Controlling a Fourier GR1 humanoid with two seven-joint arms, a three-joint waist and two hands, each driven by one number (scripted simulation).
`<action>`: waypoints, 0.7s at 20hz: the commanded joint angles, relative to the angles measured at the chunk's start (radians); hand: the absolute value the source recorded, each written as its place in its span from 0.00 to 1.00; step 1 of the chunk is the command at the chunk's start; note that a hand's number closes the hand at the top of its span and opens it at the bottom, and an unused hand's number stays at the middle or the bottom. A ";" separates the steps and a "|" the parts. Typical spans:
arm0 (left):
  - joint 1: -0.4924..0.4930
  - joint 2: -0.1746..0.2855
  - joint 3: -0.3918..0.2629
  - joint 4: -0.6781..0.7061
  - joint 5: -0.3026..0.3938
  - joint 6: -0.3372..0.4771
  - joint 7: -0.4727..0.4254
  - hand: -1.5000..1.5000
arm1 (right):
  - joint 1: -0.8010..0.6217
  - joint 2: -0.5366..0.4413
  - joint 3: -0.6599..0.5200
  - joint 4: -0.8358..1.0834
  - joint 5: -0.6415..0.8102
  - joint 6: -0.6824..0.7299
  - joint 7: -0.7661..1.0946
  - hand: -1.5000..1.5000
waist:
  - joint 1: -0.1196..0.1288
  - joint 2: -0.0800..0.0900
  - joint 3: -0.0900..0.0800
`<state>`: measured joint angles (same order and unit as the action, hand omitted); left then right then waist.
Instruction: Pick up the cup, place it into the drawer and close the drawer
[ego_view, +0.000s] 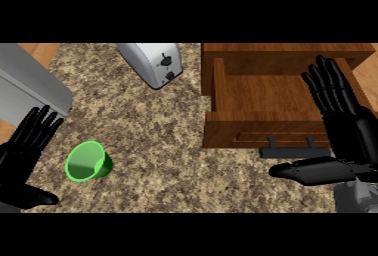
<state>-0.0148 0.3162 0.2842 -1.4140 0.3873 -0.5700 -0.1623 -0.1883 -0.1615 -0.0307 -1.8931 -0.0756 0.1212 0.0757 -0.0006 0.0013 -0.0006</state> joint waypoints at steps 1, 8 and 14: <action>-0.096 0.023 0.023 0.242 -0.110 -0.020 -0.130 0.00 | -0.020 -0.018 -0.048 0.051 -0.038 0.036 -0.047 0.00 | -0.006 0.001 0.000; -0.142 0.058 0.032 0.510 -0.236 -0.033 -0.325 0.00 | -0.116 -0.021 -0.063 0.087 -0.007 0.003 0.009 0.00 | -0.003 0.001 0.000; -0.254 0.089 0.015 0.857 -0.382 0.012 -0.591 0.00 | -0.070 -0.011 -0.048 -0.007 -0.024 0.011 0.052 0.00 | -0.013 0.002 -0.001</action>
<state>-0.1810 0.3554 0.2844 -0.7798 0.0665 -0.5359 -0.5997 -0.2615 -0.1775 -0.0807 -1.8616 -0.0962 0.1395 0.0958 -0.0075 0.0026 -0.0013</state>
